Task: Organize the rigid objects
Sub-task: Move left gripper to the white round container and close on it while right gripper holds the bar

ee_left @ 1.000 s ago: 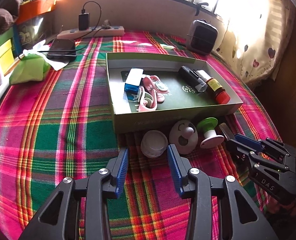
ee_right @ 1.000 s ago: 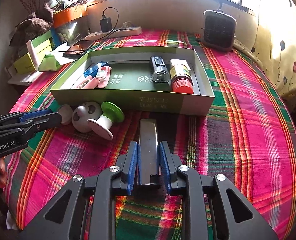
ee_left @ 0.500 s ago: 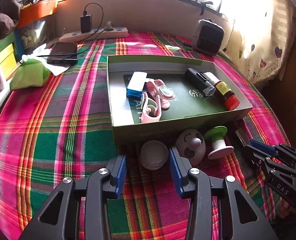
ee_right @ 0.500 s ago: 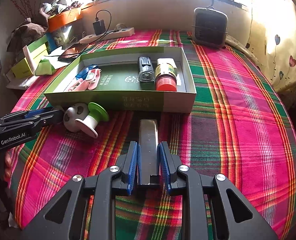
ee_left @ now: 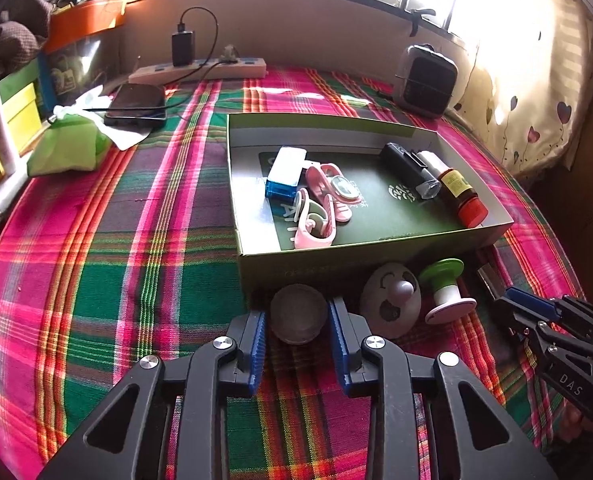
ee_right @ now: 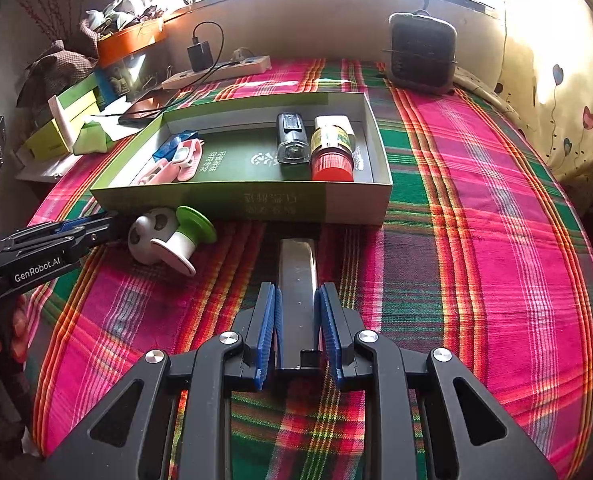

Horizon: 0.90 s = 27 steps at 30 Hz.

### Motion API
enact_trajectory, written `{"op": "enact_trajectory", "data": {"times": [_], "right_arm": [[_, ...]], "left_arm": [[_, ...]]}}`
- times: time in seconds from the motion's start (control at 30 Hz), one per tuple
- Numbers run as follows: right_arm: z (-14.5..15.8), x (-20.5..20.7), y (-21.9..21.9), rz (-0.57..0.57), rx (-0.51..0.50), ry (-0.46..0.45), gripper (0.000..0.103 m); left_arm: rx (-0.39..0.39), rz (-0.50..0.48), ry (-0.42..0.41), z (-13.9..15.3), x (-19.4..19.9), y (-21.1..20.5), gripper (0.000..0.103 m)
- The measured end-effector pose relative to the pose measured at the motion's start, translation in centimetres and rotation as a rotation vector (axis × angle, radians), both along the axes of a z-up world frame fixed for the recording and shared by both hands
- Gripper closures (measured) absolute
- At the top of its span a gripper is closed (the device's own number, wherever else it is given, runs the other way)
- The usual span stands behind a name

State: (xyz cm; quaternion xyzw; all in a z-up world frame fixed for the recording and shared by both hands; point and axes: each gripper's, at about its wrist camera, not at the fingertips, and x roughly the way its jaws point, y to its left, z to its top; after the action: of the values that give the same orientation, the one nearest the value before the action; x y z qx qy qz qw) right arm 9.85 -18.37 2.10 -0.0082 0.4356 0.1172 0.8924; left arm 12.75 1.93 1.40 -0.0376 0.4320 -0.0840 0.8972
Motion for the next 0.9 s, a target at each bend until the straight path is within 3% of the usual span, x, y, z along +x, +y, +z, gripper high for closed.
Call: {"op": "enact_trajectory", "data": {"times": [0.9], "right_arm": [[0.02,-0.03,-0.06,-0.003,0.005,-0.001,0.079]], "left_arm": [[-0.004,0.001,-0.008,0.21,-0.37,0.1,0.076]]}}
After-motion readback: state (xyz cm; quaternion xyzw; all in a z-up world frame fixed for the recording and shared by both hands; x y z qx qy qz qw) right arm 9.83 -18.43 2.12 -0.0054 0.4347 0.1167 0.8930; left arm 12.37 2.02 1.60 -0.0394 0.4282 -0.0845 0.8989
